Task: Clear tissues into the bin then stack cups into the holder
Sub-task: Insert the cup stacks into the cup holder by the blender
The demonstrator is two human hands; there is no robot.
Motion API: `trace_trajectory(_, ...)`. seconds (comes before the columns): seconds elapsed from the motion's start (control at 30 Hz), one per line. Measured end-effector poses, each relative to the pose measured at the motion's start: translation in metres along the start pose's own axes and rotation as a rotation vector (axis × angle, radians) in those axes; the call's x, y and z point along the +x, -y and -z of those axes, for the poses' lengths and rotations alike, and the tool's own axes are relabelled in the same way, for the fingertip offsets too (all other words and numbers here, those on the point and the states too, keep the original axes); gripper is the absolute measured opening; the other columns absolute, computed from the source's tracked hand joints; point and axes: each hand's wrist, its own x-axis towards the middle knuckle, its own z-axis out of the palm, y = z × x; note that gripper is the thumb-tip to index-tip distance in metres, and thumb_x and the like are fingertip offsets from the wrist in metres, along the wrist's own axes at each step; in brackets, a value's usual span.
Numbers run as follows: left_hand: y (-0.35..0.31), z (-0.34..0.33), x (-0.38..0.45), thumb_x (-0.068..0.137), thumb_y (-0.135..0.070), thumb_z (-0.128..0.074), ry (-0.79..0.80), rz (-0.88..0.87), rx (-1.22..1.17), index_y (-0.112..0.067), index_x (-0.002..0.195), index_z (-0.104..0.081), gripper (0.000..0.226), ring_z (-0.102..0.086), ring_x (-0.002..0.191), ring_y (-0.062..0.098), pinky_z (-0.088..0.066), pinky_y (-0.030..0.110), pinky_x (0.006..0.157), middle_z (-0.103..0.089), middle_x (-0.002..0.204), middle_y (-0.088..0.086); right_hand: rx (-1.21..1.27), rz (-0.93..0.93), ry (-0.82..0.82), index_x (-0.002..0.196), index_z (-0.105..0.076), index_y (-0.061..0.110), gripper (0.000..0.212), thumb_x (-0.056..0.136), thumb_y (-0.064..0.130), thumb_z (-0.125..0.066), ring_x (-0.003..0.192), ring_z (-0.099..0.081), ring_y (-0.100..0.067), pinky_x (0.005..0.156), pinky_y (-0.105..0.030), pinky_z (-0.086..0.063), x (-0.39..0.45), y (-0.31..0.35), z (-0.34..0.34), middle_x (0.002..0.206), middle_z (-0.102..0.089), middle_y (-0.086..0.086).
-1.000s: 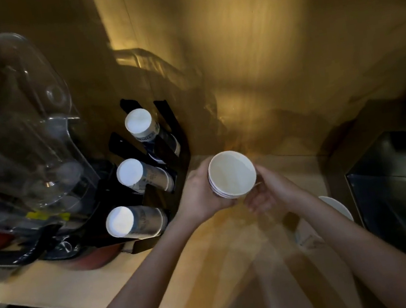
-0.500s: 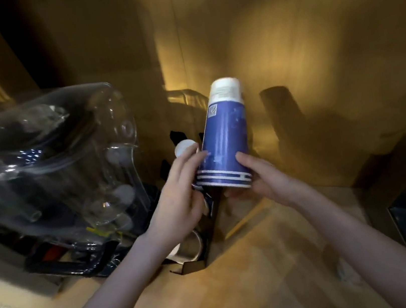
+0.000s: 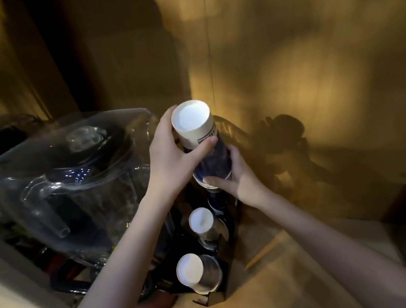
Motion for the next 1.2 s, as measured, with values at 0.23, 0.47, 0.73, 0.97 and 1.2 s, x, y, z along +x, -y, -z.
trace_trajectory(0.23,0.028,-0.016,0.009,0.061,-0.041,-0.079,-0.017,0.057,0.179,-0.017,0.117,-0.052,0.066,-0.044,0.099,0.005,-0.036,0.024,0.087,-0.057,0.117,0.002,-0.121,-0.075,-0.022,0.132,-0.035,0.012,0.085,0.063,0.031,-0.081,0.123,-0.046,-0.025,0.103,-0.05,-0.042,0.018,-0.025,-0.004,0.132,-0.047,-0.014)
trace_trajectory(0.47,0.058,-0.045,0.006,0.061,-0.038,-0.079,0.14,0.149,0.195,-0.017,0.118,-0.051,0.067,-0.049,0.107,0.016,-0.028,0.015,0.081,-0.053,0.118,0.004,-0.182,-0.024,-0.103,0.132,-0.035,0.02,0.074,0.071,0.034,-0.073,0.121,-0.043,-0.014,0.097,-0.029,-0.038,0.014,-0.028,-0.004,0.133,-0.044,-0.004)
trace_trajectory(0.73,0.085,-0.079,-0.002,0.066,-0.034,-0.076,0.327,0.271,0.287,-0.01,0.124,-0.046,0.069,-0.05,0.109,0.027,-0.032,0.024,0.08,-0.048,0.122,0.013,-0.475,-0.018,-0.086,0.127,-0.042,0.015,0.062,0.073,0.021,-0.07,0.115,-0.048,-0.025,0.093,-0.037,-0.043,0.013,-0.033,-0.004,0.125,-0.052,-0.008)
trace_trajectory(0.97,0.095,-0.087,-0.008,0.068,-0.035,-0.075,0.372,0.283,0.346,-0.006,0.123,-0.046,0.068,-0.051,0.108,0.03,-0.036,0.027,0.08,-0.05,0.121,0.016,-0.774,-0.01,0.008,0.135,-0.033,0.007,0.057,0.086,0.022,-0.058,0.117,-0.048,-0.03,0.098,-0.039,-0.039,0.006,-0.037,-0.009,0.127,-0.052,-0.014)
trace_trajectory(1.2,0.092,-0.084,-0.012,0.081,-0.043,-0.06,0.49,0.178,0.513,-0.003,0.139,-0.023,0.079,-0.045,0.122,0.032,-0.043,0.038,0.092,-0.039,0.14,0.017,-0.999,-0.009,0.17,0.135,-0.033,0.005,0.051,0.092,0.03,-0.047,0.122,-0.042,-0.031,0.1,-0.042,-0.036,0.005,-0.018,0.005,0.132,-0.049,-0.015)
